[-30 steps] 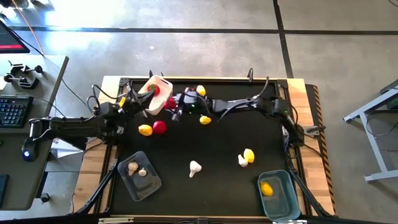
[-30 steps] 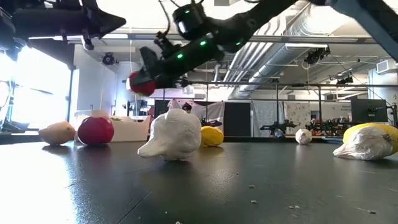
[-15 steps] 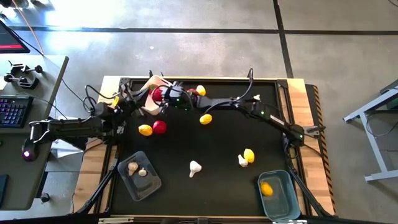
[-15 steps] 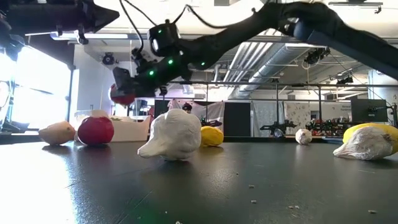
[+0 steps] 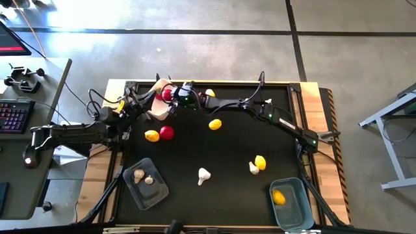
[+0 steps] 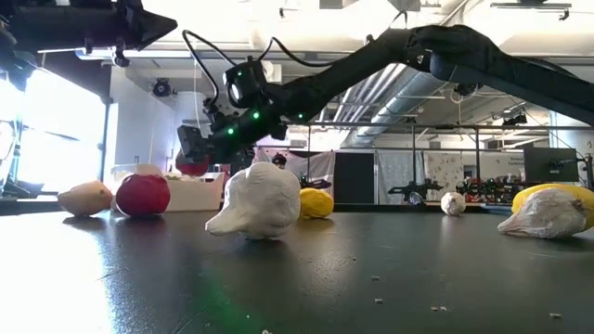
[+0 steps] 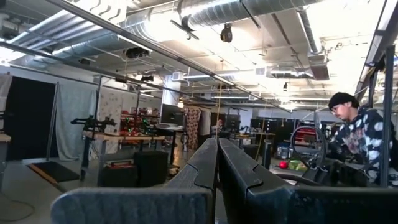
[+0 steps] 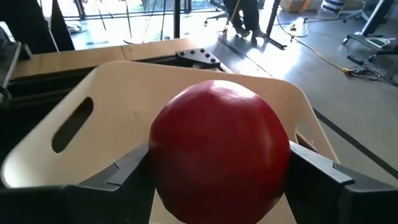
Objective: Sort produce into baskets
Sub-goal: Put the red tomato into the white bin
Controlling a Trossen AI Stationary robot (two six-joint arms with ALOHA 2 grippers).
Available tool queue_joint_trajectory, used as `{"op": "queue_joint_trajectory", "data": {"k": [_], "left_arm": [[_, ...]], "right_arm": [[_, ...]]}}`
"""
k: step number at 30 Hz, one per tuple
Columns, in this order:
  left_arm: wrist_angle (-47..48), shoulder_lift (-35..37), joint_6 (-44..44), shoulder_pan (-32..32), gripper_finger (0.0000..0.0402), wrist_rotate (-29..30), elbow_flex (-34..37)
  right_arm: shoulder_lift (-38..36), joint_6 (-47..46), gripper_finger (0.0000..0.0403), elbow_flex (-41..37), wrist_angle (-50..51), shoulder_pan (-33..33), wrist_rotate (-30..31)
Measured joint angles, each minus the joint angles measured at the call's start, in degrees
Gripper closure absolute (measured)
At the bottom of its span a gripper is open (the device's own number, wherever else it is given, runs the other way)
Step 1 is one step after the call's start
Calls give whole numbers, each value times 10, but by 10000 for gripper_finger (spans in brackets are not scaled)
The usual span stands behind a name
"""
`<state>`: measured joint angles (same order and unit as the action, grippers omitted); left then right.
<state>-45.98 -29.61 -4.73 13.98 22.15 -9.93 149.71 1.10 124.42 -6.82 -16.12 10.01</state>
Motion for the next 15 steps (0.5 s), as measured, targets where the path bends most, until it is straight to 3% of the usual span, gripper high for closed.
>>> {"op": "queue_joint_trajectory", "data": {"k": [15], "left_arm": [[13,0,0,0,401,0,0]], "right_arm": [[25,2,86,0,-34,-1,-12]]}}
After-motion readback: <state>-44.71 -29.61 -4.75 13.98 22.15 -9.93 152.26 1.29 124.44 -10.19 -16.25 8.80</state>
